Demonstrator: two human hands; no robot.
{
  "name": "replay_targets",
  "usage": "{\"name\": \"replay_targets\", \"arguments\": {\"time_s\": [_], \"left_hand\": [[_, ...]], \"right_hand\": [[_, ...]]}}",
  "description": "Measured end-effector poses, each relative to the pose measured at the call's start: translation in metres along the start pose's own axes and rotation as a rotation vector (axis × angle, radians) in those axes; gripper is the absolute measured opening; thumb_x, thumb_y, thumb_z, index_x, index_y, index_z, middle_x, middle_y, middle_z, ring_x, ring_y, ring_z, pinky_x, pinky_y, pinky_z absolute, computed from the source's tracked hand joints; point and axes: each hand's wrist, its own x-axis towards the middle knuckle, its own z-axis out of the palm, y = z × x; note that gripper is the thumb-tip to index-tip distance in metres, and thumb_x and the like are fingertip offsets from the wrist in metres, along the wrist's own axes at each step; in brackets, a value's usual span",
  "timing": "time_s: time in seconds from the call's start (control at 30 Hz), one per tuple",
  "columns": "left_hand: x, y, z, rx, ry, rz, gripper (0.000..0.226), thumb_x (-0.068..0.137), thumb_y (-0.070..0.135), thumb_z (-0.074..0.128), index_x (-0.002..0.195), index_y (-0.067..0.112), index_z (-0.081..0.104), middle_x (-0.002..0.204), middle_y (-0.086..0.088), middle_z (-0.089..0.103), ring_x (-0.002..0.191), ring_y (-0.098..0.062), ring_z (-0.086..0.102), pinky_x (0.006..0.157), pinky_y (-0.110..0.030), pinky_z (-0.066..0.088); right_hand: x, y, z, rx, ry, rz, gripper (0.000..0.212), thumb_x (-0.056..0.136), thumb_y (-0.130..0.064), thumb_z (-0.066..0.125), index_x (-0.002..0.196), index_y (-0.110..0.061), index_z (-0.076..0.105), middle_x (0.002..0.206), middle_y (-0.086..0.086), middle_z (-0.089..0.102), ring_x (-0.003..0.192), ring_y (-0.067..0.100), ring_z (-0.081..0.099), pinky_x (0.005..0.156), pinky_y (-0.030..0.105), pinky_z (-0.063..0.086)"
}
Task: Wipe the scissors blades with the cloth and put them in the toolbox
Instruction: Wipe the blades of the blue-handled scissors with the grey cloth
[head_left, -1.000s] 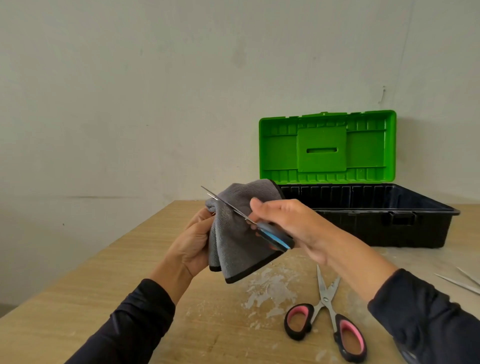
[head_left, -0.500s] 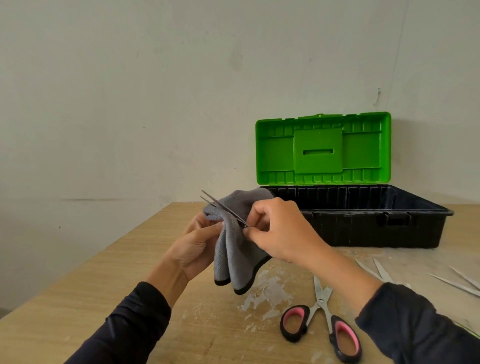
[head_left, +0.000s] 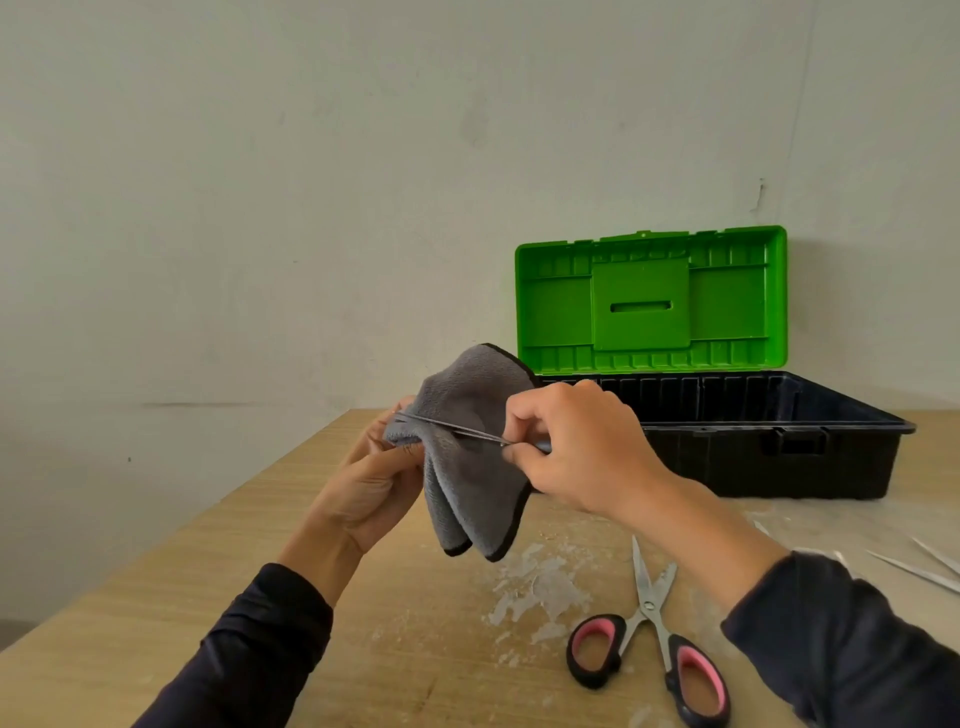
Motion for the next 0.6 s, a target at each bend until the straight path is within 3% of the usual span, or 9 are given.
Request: {"name": "replay_targets", "arguments": {"time_s": [0.07,0.23,0.3,0.37,0.4,0.47,0.53,0.6], "left_hand": [[-0.002,0.003,-0.007,0.005,0.085,0.035,0.033,0.052,0.013,0.083,0.083,0.008,0.075,0.08,-0.008,0.073,0.073,-0.017,0.071,0.068,-0.027,0.057],[-0.002,0.001,-0.006,0.008,0.218,0.034,0.038,0.041,0.018,0.089,0.077,0.012,0.077,0.075,-0.009,0.073,0.066,-0.017,0.071,0.06,-0.027,0.058],[-0.002,-0.001,0.004,-0.004,0.232,0.041,0.01,0.061,0.01,0.075,0.07,0.013,0.076,0.07,-0.007,0.072,0.06,-0.015,0.069,0.055,-0.025,0.057],[-0.001,-0.003,0.002,-0.024,0.265,0.077,0.028,0.079,0.004,0.054,0.068,0.015,0.076,0.068,-0.005,0.072,0.058,-0.014,0.069,0.054,-0.025,0.057],[-0.001,-0.003,0.0,-0.034,0.264,0.085,0.027,0.08,0.004,0.054,0.069,0.015,0.076,0.069,-0.005,0.072,0.059,-0.014,0.069,0.054,-0.025,0.057],[0.0,-0.005,0.002,-0.058,0.251,0.065,0.011,0.062,0.01,0.074,0.073,0.012,0.074,0.071,-0.007,0.072,0.061,-0.016,0.069,0.055,-0.027,0.057],[0.003,-0.012,0.006,-0.031,0.197,-0.007,0.04,0.042,0.017,0.091,0.076,0.009,0.072,0.073,-0.009,0.072,0.064,-0.018,0.069,0.058,-0.028,0.057],[0.004,-0.019,0.014,0.024,0.158,-0.04,0.049,0.038,0.021,0.094,0.079,0.007,0.071,0.076,-0.011,0.072,0.066,-0.02,0.07,0.06,-0.029,0.058]], "right_hand": [[0.002,0.009,-0.005,0.001,-0.013,0.028,0.014,0.078,-0.025,0.069,0.067,-0.026,0.061,0.066,-0.008,0.068,0.07,0.014,0.064,0.072,0.034,0.054],[0.006,0.023,-0.007,0.151,-0.044,0.103,0.026,0.074,-0.018,0.075,0.057,-0.028,0.057,0.063,-0.006,0.071,0.064,0.015,0.068,0.074,0.041,0.056],[0.007,0.026,-0.007,0.19,-0.069,0.114,0.022,0.073,-0.016,0.076,0.058,-0.024,0.061,0.063,-0.002,0.072,0.065,0.017,0.07,0.076,0.042,0.056],[0.008,0.028,-0.011,0.236,-0.088,0.122,0.016,0.073,-0.013,0.077,0.062,-0.016,0.064,0.064,0.001,0.073,0.065,0.018,0.07,0.077,0.04,0.056],[0.009,0.029,-0.013,0.265,-0.096,0.119,0.014,0.073,-0.011,0.077,0.064,-0.012,0.065,0.065,0.003,0.073,0.065,0.018,0.07,0.077,0.037,0.056],[0.009,0.027,-0.013,0.313,-0.114,0.108,0.014,0.073,-0.008,0.077,0.064,-0.01,0.065,0.065,0.004,0.073,0.06,0.014,0.069,0.071,0.027,0.056],[0.008,0.022,-0.007,0.345,-0.134,0.101,0.017,0.073,-0.009,0.076,0.062,-0.013,0.064,0.061,0.004,0.072,0.05,0.006,0.063,0.062,0.015,0.05],[0.008,0.02,0.001,0.386,-0.139,0.108,0.019,0.075,-0.01,0.076,0.061,-0.015,0.064,0.06,0.005,0.071,0.05,0.004,0.061,0.062,0.015,0.049]]}}
